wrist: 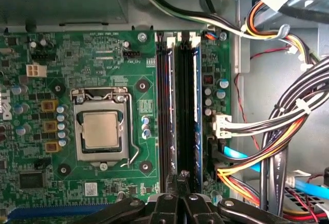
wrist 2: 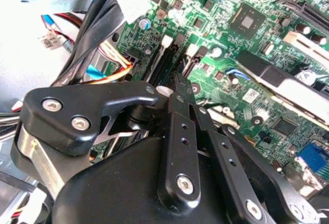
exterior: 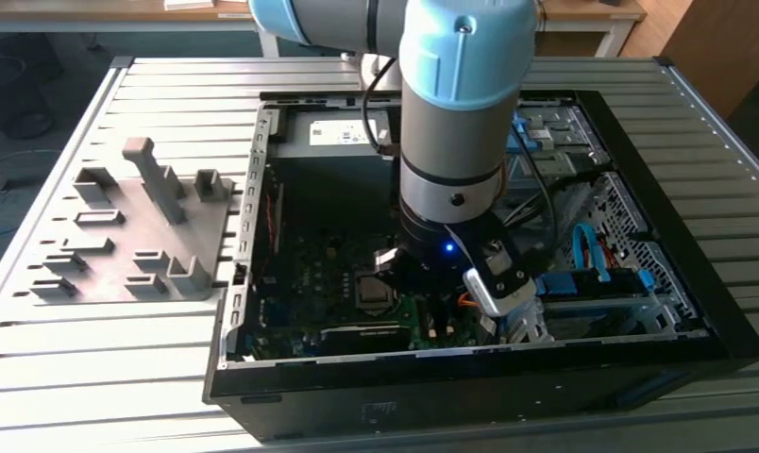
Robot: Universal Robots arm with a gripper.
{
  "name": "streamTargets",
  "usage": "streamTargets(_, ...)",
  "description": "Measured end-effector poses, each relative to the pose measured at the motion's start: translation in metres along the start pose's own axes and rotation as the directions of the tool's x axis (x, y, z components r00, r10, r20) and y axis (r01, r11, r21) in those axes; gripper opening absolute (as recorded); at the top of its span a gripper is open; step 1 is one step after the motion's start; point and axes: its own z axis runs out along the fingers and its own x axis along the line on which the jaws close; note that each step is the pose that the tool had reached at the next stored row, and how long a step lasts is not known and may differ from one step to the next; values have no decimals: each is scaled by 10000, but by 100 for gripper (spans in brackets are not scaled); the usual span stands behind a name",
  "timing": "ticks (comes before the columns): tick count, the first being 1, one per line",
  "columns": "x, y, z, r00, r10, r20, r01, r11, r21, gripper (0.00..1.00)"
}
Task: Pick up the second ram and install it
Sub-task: 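Press down the second ram until it locks into place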
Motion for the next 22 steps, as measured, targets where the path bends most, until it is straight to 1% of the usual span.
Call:
streamTargets(7, -1, -18, 13, 10000, -10, 1, 10, 10000, 3, 10)
streamTargets(11, -1, -21, 4, 10000, -10, 3, 10, 10000, -4, 10)
streamTargets(12, -3, -22, -19, 10000, -10, 7, 10, 10000, -13, 10)
streamTargets(15, -10, -31, -148, 10000, -11, 2, 11, 10000, -3, 10)
streamTargets(16, -11, -31, -179, 10000, -11, 2, 11, 10000, 0, 10)
streamTargets(17, -11, -18, -185, 10000, -10, 2, 10, 10000, -4, 10)
streamTargets(18, -10, 13, -188, 10000, -11, 2, 11, 10000, -4, 10)
streamTargets(22, -2, 186, -201, 10000, -16, 2, 16, 10000, -1, 10)
